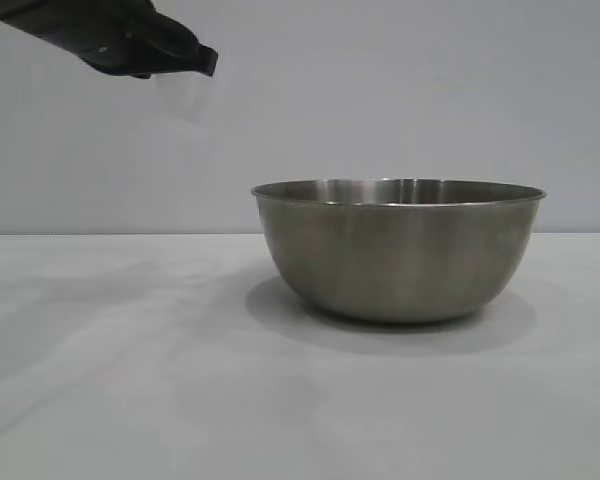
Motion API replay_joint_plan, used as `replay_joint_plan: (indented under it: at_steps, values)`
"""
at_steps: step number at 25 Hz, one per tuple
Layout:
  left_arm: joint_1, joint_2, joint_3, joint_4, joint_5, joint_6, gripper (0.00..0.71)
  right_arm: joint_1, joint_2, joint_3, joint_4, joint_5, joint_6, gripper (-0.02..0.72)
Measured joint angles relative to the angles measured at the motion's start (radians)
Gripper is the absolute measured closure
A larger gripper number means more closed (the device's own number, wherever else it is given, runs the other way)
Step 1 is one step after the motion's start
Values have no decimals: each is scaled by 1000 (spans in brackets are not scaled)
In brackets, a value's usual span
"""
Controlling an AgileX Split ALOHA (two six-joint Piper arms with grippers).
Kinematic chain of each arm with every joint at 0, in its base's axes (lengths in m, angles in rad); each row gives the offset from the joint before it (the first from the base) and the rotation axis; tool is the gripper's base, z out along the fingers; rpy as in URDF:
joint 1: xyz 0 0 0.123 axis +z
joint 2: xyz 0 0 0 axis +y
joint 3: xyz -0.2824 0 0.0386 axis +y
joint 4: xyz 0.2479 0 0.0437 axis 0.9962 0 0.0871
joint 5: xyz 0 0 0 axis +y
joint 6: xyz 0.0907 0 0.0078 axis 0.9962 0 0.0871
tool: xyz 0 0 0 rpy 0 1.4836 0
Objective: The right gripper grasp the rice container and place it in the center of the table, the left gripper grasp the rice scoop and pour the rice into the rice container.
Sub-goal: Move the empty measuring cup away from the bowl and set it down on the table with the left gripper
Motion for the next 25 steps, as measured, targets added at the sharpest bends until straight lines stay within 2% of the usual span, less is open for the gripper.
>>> replay_joint_plan:
  at_steps: [4,7,12,25]
  values:
    - [72,0,80,94,-50,-81,710,0,0,0,0,0,0,152]
    - [90,0,122,131,-106,-81,710,0,0,0,0,0,0,152]
    - [90,55,180,152,-242,-79,710,0,0,0,0,0,0,152]
    - [91,222,187,158,-370,-79,710,0,0,0,0,0,0,152]
